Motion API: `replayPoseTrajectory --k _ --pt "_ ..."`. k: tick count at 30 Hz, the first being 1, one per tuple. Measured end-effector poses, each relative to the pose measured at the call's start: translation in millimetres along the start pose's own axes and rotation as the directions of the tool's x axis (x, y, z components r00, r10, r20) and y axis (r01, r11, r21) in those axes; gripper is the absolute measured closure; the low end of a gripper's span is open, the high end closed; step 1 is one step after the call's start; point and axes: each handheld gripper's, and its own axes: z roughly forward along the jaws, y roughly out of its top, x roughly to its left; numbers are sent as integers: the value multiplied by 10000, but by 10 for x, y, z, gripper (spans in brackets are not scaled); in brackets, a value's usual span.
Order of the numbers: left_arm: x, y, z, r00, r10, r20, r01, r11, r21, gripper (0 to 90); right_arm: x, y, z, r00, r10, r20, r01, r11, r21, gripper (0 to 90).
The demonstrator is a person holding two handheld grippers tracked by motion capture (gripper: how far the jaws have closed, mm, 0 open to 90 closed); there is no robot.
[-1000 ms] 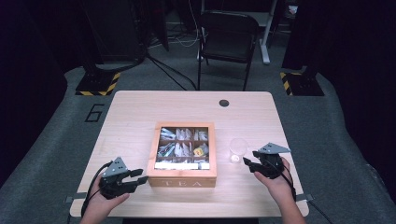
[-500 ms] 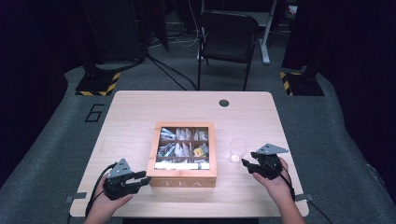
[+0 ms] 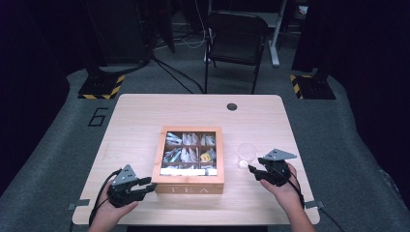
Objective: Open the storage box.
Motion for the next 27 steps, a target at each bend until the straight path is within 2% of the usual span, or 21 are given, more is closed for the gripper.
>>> replayPoseTrajectory --k 5,9,14,15,18,27 --pt "1 5 -22 9998 -183 36 184 9994 -290 642 9 5 -2 10000 5 -30 -5 10000 -12 473" --pt "10 -3 -14 9998 -192 86 195 9993 -308 640 27 9 3 10000 57 -52 -57 10000 -17 472" --pt "8 -17 23 10000 -85 24 85 10000 -41 637 30 12 5 9999 -77 -101 77 10000 -4 471" --pt "6 -17 30 9998 -138 140 138 9999 45 640 32 12 6 9999 -72 -141 71 10000 -20 471" --pt "-14 -8 63 9999 -1 -115 2 10000 37 651 40 13 9 9998 -119 -185 119 9999 -16 470" --pt "-18 0 56 9999 22 -110 -21 10000 48 650 82 25 16 9992 -215 -331 216 9998 4 469"
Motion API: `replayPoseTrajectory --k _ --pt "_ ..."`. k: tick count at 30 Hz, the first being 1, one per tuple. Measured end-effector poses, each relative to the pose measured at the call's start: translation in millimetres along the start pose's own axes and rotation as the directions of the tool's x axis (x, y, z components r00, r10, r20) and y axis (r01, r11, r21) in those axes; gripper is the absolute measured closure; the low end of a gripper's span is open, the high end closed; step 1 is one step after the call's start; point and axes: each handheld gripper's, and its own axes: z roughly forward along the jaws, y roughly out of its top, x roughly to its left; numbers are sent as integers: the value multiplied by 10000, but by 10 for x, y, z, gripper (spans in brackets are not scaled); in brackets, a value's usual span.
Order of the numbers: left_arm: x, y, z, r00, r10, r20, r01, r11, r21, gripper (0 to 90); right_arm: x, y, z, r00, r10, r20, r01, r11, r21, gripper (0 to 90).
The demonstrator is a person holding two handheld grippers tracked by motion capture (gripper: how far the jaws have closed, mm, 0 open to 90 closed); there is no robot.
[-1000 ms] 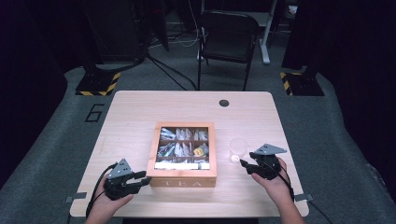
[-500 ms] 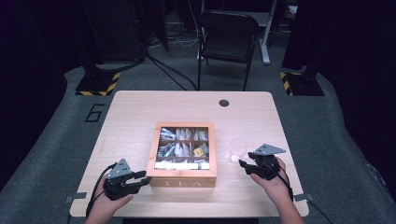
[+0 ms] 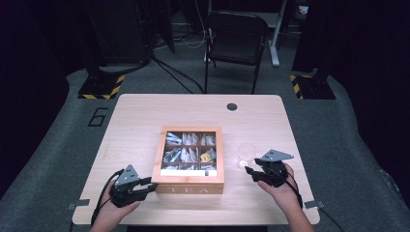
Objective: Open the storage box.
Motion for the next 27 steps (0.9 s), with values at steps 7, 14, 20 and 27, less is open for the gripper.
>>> replayPoseTrajectory --k 7,14,20,27 --pt "-4 31 -13 9998 -206 17 206 9996 -168 651 23 23 -10 9998 25 -184 -27 9999 -133 467" --pt "12 92 -61 9995 -295 98 298 9990 -319 650 41 48 -25 9990 31 -447 -34 10000 -81 468" --pt "21 128 -75 9996 -255 131 258 9994 -215 647 47 53 -76 9992 92 -393 -93 10000 -23 468" --pt "28 181 -114 9990 -420 157 427 9980 -466 644 61 65 -134 9992 128 -384 -130 9999 -45 468"
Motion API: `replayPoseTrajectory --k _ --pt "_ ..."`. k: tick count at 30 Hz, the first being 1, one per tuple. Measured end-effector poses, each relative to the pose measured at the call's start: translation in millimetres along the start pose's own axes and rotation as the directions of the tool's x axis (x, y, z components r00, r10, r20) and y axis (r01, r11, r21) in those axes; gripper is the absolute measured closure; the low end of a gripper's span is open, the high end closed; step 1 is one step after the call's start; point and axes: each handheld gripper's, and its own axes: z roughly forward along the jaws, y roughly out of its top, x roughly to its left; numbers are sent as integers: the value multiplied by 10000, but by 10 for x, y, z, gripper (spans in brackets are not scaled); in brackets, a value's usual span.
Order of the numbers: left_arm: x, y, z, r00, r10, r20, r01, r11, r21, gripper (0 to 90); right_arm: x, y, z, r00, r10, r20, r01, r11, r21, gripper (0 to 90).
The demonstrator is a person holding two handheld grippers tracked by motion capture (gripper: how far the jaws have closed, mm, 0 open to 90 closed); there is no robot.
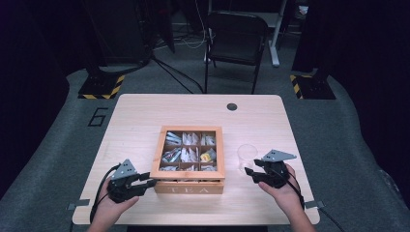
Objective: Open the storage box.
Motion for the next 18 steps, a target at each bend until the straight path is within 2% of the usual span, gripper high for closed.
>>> replayPoseTrajectory --k 2,3,13,14,18 --pt "0 23 -16 10000 -45 11 45 10000 -64 643 8 -25 -4 10000 46 -4 -46 9999 90 468" --pt "2 32 -18 10000 59 -71 -59 9999 -110 643 5 -41 0 10000 68 -10 -68 9999 148 469" --pt "8 88 -46 9999 103 -26 -103 9999 -56 643 -21 -102 19 9998 217 -5 -217 9992 339 468" --pt "13 102 -47 9996 213 -159 -215 9996 -155 643 -18 -105 13 9998 223 -8 -223 9991 375 465" --pt "23 164 -77 9996 188 -203 -193 9994 -295 643 -10 -131 -41 9994 333 46 -334 9988 365 457"
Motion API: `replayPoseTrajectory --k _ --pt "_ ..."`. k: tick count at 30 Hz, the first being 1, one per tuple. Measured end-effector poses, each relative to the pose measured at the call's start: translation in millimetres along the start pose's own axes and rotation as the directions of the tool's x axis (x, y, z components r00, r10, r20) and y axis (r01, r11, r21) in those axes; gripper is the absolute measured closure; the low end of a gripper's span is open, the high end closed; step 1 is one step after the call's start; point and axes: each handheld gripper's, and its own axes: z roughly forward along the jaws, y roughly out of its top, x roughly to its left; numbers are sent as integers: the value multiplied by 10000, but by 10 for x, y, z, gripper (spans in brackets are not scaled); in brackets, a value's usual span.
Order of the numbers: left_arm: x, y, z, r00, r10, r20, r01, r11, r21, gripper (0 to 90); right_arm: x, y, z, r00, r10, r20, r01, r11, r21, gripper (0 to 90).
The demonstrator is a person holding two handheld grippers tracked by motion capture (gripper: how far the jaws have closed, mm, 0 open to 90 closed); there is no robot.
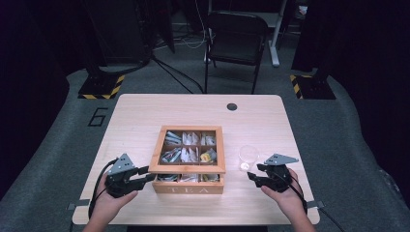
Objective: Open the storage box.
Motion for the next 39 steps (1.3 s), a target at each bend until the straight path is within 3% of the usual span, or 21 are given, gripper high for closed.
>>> replayPoseTrajectory --k 7,12,19,23,28,39 --pt "23 65 -15 9998 151 -96 -150 9999 12 638 80 -10 -81 9996 -22 -269 20 10000 -92 472" --pt "19 76 -6 9996 120 -250 -122 9999 -74 613 198 53 -118 9971 -359 -667 347 9992 -198 514" --pt "24 90 -7 9994 177 -291 -178 9998 -52 601 315 88 -115 9944 -582 -884 573 9983 -128 518" --pt "31 102 0 9991 346 -230 -342 9993 178 598 338 113 -73 9929 -542 -1060 530 9985 -141 521" --pt "30 116 6 9991 294 -292 -292 9996 62 595 361 158 -50 9926 -455 -1123 442 9989 -135 523" --pt "26 111 4 9992 204 -345 -204 9998 -6 588 578 401 42 9796 -811 -1838 764 9965 -329 514"
